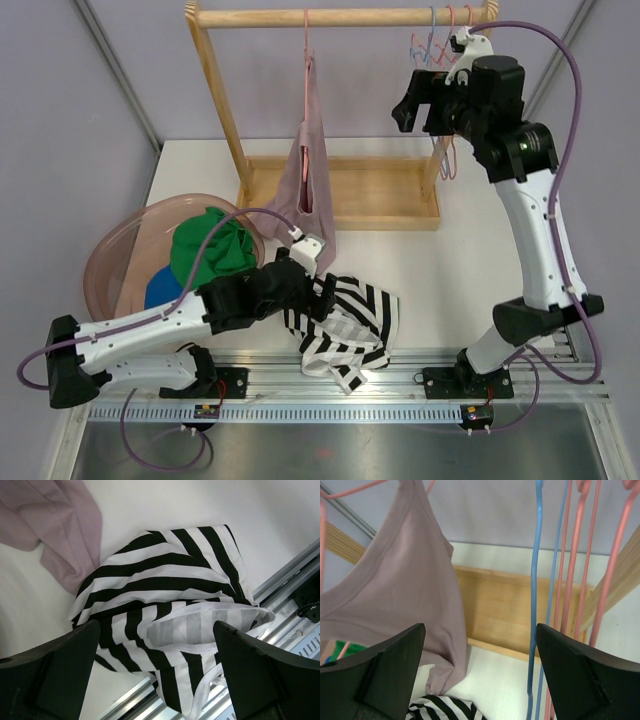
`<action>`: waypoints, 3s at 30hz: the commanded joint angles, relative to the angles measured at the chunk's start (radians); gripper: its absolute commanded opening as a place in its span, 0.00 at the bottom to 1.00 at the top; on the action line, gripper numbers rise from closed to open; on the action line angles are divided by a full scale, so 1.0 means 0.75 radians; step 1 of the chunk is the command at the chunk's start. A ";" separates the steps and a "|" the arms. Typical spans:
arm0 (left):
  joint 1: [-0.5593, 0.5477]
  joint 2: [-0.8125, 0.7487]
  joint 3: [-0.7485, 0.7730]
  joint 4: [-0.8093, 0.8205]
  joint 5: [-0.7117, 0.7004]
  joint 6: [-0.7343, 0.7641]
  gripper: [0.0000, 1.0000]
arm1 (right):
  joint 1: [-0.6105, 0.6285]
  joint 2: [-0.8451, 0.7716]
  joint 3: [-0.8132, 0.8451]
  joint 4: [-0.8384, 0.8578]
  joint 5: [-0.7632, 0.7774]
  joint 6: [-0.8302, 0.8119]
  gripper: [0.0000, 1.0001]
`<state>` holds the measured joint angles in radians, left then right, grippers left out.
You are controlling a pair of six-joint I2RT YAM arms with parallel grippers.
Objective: Remove the tank top from the hanger
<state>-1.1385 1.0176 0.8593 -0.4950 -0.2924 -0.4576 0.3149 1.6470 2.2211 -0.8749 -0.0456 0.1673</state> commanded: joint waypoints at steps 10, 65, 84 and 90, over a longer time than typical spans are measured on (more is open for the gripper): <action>-0.161 0.604 0.206 0.184 0.026 0.058 0.99 | -0.005 -0.774 -0.732 0.344 -0.117 0.080 0.99; 0.908 0.003 0.597 -0.727 -0.507 0.066 0.00 | -0.005 -1.034 -0.990 0.502 -0.338 0.135 1.00; 1.978 0.018 0.323 -0.442 -0.087 -0.001 0.32 | -0.005 -0.889 -0.969 0.627 -0.489 0.227 0.99; 2.019 -0.056 0.315 -0.432 -0.085 -0.028 0.99 | -0.005 -0.836 -0.963 0.651 -0.561 0.262 0.99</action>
<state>0.3672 1.0248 1.0962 -0.8753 -0.3721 -0.4534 0.3141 0.9974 1.4662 -0.4442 -0.4137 0.3374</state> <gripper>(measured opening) 0.912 0.993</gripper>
